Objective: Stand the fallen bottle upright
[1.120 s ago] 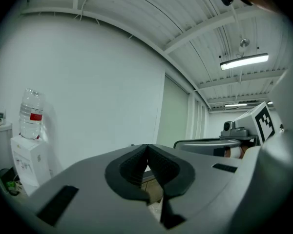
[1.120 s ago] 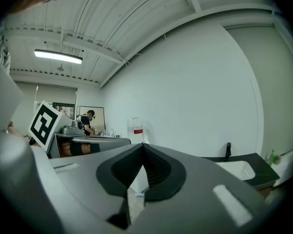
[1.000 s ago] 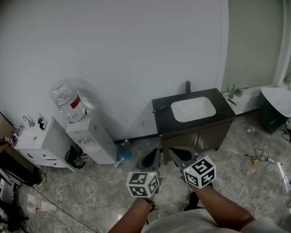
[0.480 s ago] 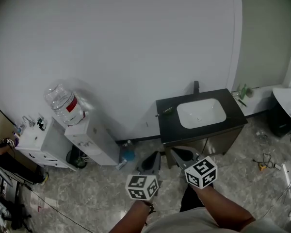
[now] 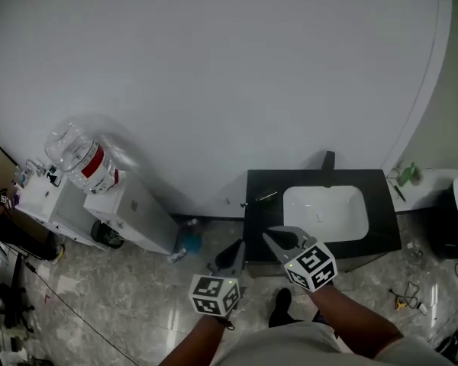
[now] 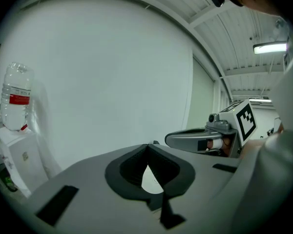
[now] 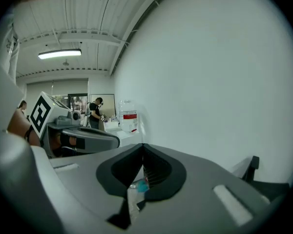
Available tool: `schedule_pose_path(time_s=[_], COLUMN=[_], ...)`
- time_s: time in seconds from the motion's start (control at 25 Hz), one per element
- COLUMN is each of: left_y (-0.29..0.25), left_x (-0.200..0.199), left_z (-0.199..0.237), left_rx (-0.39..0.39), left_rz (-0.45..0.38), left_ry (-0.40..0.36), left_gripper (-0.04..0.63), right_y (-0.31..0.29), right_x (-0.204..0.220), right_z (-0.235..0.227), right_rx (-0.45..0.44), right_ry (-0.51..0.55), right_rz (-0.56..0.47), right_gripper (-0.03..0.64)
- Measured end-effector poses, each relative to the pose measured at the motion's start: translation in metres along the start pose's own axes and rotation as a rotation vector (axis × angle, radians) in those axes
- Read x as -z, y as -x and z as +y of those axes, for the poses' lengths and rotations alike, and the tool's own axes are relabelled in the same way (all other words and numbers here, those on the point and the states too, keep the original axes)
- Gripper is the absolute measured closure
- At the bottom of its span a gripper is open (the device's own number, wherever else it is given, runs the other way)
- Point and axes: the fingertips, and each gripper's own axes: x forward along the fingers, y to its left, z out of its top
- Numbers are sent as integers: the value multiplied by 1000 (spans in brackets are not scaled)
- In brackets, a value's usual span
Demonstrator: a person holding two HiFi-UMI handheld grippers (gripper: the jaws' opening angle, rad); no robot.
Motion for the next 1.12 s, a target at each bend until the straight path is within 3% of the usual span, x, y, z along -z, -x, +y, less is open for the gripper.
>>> schedule_pose_path(time_s=[0.2,0.48,0.72,0.96,1.12], left_y=[-55,-101,-131,-174,-198], left_x=[-5,-16,-19,-18,-12], left_z=[31,97,149,187,212], left_rx=[-63,-119,-81,-21,-7], left_rz=[34,29,57,102,139], left_ry=[43,79,131,131,136], left_gripper=[588,588,588,588,588], right_y=[-48,-138,-220,-272,-297], right_x=[6,22,64,139,186], right_z=[-62,-98,-114,-137,-154], right_rx=[-88,-224,-356,-513,-594], right_ry=[70,197,397,701,697], right_rz=[100,263,480,734,856], right_gripper=[611,592,575,560,557])
